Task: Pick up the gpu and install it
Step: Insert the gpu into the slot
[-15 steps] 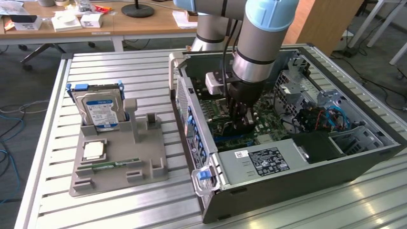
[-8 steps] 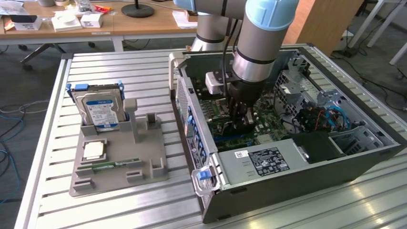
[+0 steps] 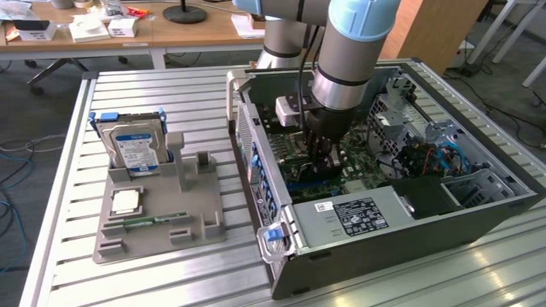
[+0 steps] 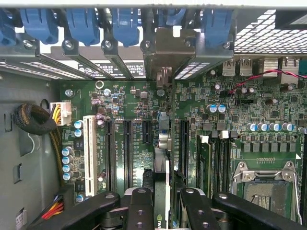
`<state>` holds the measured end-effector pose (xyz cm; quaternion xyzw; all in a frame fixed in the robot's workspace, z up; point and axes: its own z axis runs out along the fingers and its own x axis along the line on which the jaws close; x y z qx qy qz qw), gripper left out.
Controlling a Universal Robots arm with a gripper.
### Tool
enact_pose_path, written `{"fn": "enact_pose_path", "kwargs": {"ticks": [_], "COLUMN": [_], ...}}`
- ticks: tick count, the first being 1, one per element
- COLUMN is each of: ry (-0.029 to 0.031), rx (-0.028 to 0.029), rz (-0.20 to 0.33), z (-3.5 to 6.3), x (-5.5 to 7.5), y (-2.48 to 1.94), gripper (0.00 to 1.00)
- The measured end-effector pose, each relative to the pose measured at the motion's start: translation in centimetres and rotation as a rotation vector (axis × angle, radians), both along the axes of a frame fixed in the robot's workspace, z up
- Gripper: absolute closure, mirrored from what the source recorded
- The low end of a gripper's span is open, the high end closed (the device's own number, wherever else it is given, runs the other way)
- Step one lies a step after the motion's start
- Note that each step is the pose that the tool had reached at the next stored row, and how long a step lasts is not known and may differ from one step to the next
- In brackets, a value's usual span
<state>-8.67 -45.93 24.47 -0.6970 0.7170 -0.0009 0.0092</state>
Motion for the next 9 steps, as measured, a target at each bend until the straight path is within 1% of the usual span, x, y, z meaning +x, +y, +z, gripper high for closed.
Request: {"fn": "enact_pose_path", "kwargs": {"ticks": [9], "ry": [-0.0028], "rx": [-0.0002], "rz": [0.000], "z": [-0.11], "x": [-0.02], "y": [0.00], "gripper": [0.74]}}
